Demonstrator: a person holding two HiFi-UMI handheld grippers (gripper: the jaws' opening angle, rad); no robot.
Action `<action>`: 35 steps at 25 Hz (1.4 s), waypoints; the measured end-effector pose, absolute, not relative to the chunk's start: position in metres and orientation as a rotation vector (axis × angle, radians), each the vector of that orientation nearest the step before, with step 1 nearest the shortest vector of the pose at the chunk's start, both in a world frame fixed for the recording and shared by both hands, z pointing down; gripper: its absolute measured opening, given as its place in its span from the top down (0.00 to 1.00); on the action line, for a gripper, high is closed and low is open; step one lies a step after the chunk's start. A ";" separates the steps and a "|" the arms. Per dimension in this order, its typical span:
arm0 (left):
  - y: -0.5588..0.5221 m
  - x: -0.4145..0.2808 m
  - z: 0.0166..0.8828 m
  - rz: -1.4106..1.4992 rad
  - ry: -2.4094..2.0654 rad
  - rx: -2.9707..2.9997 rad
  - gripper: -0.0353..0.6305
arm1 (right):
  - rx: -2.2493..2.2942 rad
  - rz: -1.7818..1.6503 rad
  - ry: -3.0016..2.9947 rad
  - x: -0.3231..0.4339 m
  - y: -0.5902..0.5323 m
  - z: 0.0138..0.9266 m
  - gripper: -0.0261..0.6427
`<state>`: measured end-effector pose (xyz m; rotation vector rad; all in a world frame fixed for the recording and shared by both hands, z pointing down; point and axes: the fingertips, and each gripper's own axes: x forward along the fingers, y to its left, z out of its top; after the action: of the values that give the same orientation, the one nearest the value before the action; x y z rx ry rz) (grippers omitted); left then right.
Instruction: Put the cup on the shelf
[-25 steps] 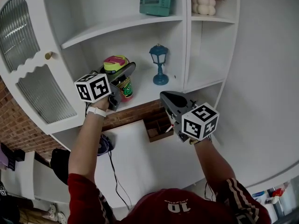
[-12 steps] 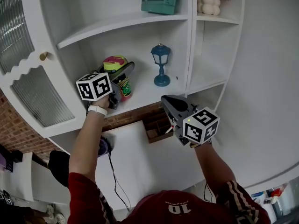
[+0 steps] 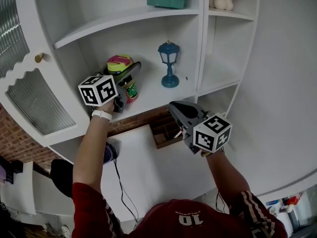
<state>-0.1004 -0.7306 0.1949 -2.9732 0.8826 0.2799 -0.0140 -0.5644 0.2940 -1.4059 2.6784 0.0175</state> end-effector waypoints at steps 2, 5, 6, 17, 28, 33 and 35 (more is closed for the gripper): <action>-0.729 -0.099 0.195 0.266 0.890 -2.956 0.24 | -1.400 0.010 2.677 -0.015 -0.564 0.296 0.95; -0.732 -0.100 0.196 0.274 0.896 -2.974 0.24 | -1.391 0.003 2.685 -0.017 -0.561 0.298 0.95; -0.732 -0.100 0.197 0.263 0.892 -2.983 0.24 | -1.387 0.001 2.692 -0.018 -0.559 0.299 0.95; -0.731 -0.100 0.202 0.169 0.898 -3.037 0.24 | -1.381 0.009 2.715 -0.016 -0.544 0.302 0.95; -0.724 -0.119 0.199 0.148 1.000 -3.010 0.21 | -1.359 0.019 2.704 -0.017 -0.530 0.298 0.95; -0.717 -0.130 0.198 0.151 1.051 -2.980 0.21 | -1.358 0.011 2.696 -0.020 -0.528 0.297 0.95; -0.717 -0.138 0.197 0.148 1.099 -2.954 0.21 | -1.354 0.012 2.700 -0.022 -0.526 0.297 0.95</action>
<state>-0.1376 -0.7168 0.1972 -2.9538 1.0988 0.1484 -0.0224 -0.5265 0.2973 -1.3536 2.7001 0.0117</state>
